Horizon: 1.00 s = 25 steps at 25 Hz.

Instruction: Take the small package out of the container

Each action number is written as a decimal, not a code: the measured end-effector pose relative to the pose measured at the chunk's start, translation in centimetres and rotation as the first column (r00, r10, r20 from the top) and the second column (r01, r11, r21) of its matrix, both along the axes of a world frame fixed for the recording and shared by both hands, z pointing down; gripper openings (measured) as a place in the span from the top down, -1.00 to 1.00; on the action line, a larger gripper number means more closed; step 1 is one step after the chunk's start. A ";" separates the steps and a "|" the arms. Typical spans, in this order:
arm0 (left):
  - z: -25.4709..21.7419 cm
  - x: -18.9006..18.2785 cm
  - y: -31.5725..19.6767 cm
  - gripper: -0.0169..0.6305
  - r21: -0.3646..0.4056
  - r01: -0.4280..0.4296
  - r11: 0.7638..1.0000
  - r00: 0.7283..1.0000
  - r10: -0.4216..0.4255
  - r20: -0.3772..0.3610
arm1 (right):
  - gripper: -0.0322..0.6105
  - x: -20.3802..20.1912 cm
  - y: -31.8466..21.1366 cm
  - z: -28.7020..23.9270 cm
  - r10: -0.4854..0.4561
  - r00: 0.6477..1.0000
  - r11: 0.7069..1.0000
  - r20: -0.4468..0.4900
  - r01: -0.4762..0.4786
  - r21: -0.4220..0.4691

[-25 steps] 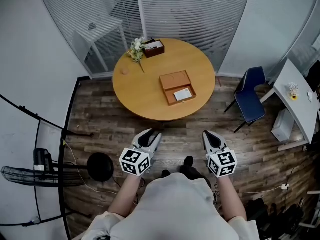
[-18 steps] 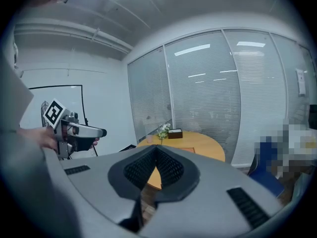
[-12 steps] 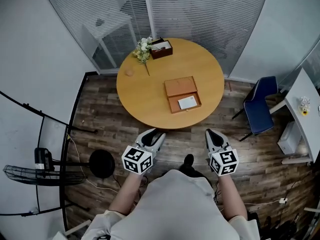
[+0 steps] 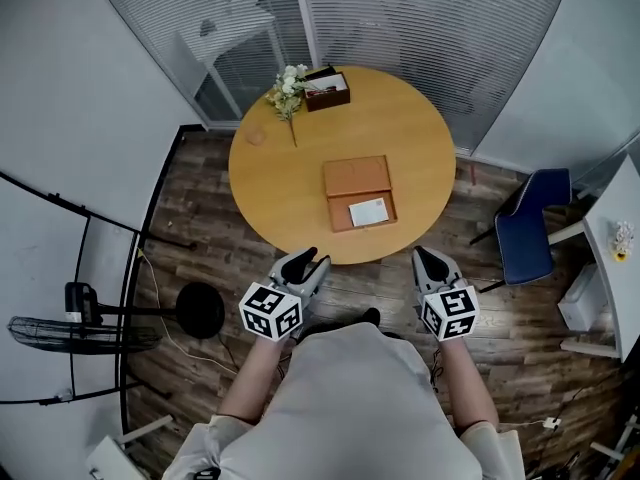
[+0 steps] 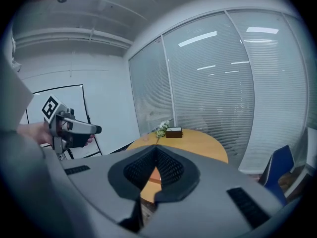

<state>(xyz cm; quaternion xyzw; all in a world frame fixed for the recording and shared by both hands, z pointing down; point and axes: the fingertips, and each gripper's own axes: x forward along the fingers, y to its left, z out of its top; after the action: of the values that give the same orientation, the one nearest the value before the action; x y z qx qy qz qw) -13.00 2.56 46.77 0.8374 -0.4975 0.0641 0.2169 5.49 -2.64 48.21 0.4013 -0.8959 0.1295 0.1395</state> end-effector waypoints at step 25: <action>14.4 -1.9 -17.2 0.53 -0.262 -0.124 0.957 0.989 0.142 0.050 | 0.89 -2.6 -14.8 8.9 0.017 0.998 0.978 -0.065 -0.030 -0.205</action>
<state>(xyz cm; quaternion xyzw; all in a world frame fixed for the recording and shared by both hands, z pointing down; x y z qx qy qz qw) -14.88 -14.68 61.13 0.8309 -0.4347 0.1713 0.3021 2.94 -17.46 57.09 0.3993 -0.8681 0.2104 0.2067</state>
